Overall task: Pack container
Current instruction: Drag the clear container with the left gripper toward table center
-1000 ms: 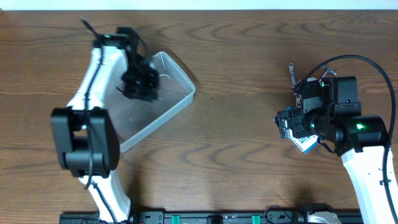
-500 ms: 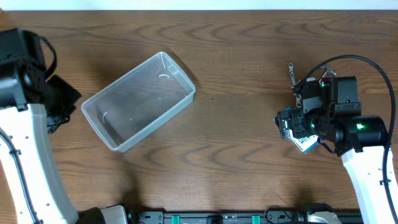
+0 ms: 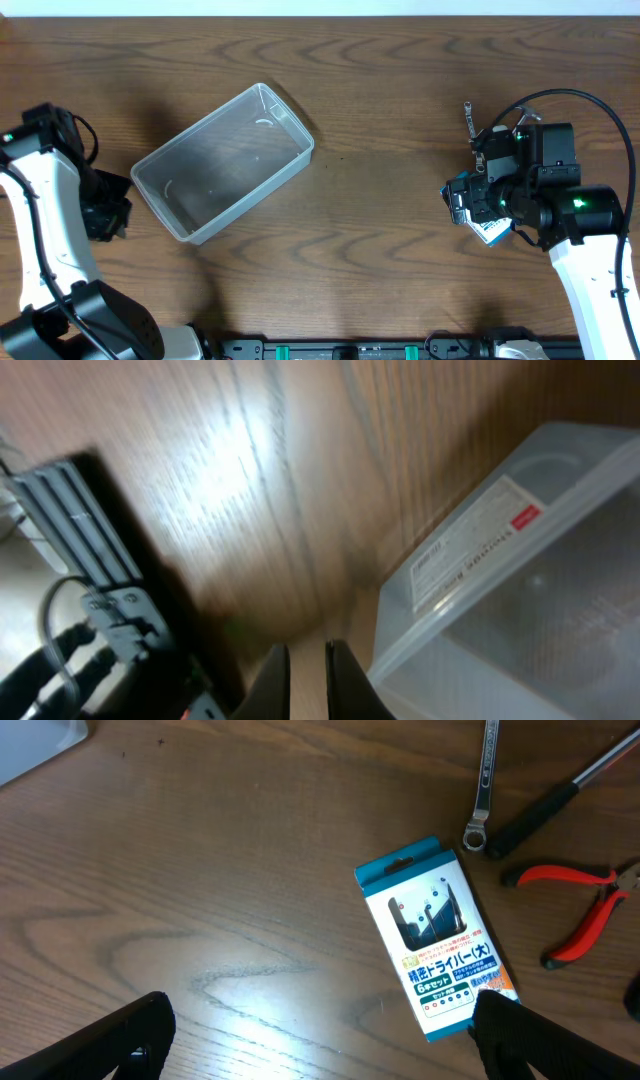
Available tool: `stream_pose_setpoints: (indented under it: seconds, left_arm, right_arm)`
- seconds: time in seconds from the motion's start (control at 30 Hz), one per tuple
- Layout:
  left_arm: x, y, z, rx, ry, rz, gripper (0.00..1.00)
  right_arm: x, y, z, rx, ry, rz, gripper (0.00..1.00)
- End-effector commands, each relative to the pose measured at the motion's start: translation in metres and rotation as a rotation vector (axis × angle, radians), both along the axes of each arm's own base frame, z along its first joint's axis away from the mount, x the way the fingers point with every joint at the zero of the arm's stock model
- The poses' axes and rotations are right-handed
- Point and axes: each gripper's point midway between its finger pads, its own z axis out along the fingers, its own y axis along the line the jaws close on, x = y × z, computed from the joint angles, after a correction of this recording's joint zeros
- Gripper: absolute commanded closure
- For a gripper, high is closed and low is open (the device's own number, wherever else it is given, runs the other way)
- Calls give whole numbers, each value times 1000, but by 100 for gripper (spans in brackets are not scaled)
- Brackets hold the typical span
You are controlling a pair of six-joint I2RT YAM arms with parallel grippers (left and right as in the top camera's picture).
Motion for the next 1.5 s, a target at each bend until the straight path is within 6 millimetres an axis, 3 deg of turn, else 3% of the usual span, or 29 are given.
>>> stream_pose_setpoints:
  seconds: [0.0, 0.23, 0.47, 0.7, 0.8, 0.93, 1.23, 1.33, 1.47]
  left_arm:
    - [8, -15, -18, -80, -38, -32, 94]
    - [47, -29, -45, -178, -146, -119, 94]
    - [119, -42, -67, -227, -366, -285, 94]
    - [175, -75, -65, -164, -535, -515, 94]
    - [179, -75, -60, -142, -544, -524, 94]
    - [183, -69, -42, -114, -588, -526, 94]
    - [186, -50, 50, 111, -766, -535, 94]
    - [186, -63, 75, 108, -835, -569, 94]
    - [191, -119, 96, 18, -931, -820, 94]
  right_arm:
    - [2, 3, 8, -4, -26, 22, 2]
    - [2, 3, 8, -4, -27, 22, 2]
    - [1, 3, 11, -3, -37, 22, 3]
    - [2, 3, 12, -1, -43, 21, 2]
    - [1, 3, 11, -2, -37, 21, 2]
    - [-2, 2, 10, -3, -27, 21, 2]
    - [0, 1, 11, -9, -36, 18, 2]
    - [1, 1, 11, -9, -39, 18, 2]
    - [1, 1, 11, -9, -40, 18, 2]
